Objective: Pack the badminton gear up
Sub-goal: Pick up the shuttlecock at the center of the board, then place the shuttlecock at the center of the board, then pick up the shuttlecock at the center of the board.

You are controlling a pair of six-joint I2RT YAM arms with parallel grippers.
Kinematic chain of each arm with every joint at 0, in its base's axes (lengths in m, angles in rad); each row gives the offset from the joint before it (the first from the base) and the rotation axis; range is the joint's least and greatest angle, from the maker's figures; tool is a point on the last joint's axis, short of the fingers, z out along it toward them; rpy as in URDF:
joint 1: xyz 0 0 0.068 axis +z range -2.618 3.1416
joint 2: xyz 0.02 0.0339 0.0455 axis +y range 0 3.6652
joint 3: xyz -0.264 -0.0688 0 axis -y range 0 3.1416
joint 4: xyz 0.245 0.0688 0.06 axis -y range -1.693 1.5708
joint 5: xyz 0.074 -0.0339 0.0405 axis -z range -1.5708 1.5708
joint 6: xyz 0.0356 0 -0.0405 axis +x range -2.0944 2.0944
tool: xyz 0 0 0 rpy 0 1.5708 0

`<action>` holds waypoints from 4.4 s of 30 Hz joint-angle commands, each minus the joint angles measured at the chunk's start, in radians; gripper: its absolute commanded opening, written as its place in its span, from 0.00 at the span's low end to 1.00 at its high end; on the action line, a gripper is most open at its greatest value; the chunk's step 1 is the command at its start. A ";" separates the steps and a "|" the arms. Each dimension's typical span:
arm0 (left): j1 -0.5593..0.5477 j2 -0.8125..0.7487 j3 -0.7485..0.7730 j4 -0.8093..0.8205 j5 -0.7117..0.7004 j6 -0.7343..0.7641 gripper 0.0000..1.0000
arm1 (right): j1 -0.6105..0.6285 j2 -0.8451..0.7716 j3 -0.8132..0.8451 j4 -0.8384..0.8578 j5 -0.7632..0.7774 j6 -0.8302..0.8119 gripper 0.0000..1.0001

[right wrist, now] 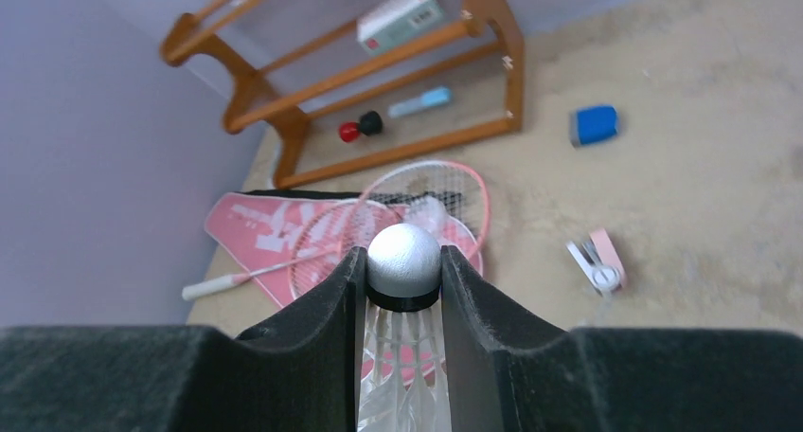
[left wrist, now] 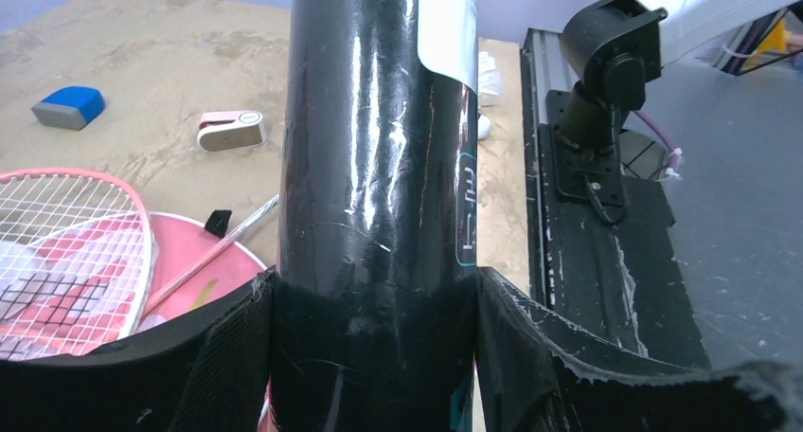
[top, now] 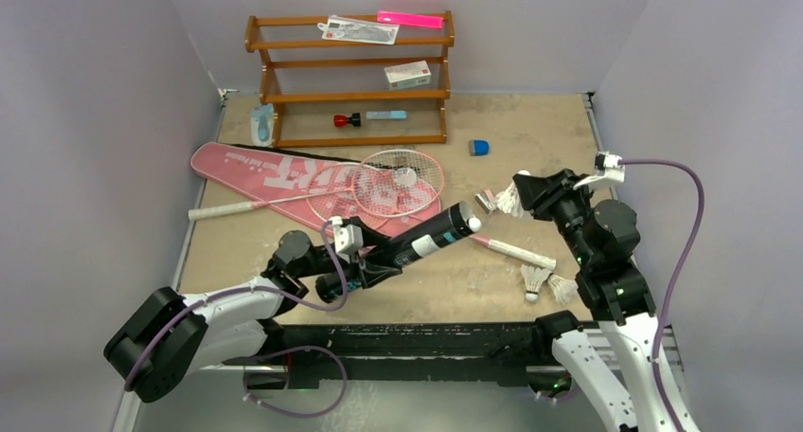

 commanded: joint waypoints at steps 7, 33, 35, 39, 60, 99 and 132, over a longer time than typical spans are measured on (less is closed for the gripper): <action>0.018 0.060 0.026 0.332 0.134 -0.169 0.53 | 0.004 -0.027 -0.024 0.443 -0.388 -0.127 0.20; 0.030 0.277 0.026 0.734 0.160 -0.377 0.53 | 0.003 -0.027 -0.084 0.670 -0.661 -0.067 0.19; 0.031 0.280 0.025 0.739 0.161 -0.380 0.53 | 0.003 -0.022 -0.093 0.677 -0.662 -0.065 0.19; 0.031 0.277 0.022 0.739 0.167 -0.378 0.53 | 0.003 -0.014 -0.103 0.662 -0.637 -0.062 0.18; 0.088 -0.115 0.145 -0.404 -0.226 -0.095 0.53 | 0.003 0.433 -0.099 -0.063 -0.235 0.052 0.03; 0.088 -0.137 0.149 -0.530 -0.224 -0.041 0.53 | 0.157 0.834 0.176 -0.497 -0.184 -0.091 0.69; 0.088 -0.355 0.100 -0.598 -0.498 -0.014 0.57 | 0.162 1.393 0.525 -0.857 -0.169 0.008 0.61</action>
